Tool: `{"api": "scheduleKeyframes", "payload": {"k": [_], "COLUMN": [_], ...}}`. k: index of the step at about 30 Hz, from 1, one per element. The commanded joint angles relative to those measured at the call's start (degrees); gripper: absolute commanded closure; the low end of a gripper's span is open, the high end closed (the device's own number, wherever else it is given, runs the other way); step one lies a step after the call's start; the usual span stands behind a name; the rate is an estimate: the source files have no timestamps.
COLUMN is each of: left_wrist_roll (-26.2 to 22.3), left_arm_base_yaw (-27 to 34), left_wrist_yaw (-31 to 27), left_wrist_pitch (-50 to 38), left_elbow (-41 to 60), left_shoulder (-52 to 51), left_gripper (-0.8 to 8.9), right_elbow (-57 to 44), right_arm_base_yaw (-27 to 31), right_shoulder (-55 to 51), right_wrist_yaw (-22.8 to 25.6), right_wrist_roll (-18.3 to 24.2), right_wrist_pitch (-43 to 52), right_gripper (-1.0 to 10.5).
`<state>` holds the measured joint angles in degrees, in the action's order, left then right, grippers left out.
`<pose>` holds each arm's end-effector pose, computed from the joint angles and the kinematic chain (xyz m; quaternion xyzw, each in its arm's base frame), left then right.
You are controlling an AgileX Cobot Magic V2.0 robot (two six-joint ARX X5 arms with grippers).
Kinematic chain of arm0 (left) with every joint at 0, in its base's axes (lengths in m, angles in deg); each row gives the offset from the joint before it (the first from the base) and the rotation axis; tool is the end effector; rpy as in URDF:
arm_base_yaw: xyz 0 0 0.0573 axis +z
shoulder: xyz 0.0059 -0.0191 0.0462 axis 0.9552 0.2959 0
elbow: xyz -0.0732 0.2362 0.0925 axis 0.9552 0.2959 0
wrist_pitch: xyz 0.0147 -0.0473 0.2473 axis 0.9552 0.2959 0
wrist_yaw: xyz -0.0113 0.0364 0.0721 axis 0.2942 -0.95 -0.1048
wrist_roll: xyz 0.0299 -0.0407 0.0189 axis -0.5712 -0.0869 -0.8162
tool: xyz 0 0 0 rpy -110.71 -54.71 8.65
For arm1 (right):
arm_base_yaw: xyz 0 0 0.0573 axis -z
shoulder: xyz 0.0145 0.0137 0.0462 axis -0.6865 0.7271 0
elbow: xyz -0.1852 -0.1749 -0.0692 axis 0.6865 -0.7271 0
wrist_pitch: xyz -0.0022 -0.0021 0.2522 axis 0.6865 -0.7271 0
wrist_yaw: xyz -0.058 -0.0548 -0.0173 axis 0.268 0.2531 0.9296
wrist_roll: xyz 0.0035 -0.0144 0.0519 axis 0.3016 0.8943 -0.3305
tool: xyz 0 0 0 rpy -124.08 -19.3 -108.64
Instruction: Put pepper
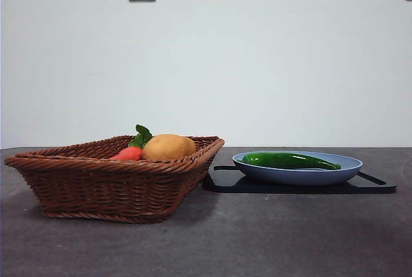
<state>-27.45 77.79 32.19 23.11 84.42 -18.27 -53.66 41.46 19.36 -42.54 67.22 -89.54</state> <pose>0.0981 0.0099 0.1596 -0.0332 0.0438 0.0681 0.9962 0.0920 0.0110 0.1922 -0.0069 0.0345 0.1578 0.9868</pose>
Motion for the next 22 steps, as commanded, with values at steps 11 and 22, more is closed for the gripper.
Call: {"api": "scheduleKeyframes", "payload": {"k": [11,22], "left_wrist_roll": [0.39,0.39], "left_arm_base_yaw": [0.24,0.24], "left_wrist_yaw": [-0.07,-0.07], "left_wrist_pitch": [-0.33,-0.33], "left_elbow": [0.61,0.61], "left_shoulder": [-0.15,-0.15], "left_gripper": [8.05,8.05], "right_elbow": [-6.67,-6.95], "right_arm_base_yaw": [-0.04,-0.04], "right_shoulder": [-4.20,-4.20], "right_wrist_yaw": [0.24,0.13], "right_wrist_roll": [-1.75,-1.84], "right_wrist_pitch": [-1.66,-2.86], "right_gripper": [9.4,9.4]}}
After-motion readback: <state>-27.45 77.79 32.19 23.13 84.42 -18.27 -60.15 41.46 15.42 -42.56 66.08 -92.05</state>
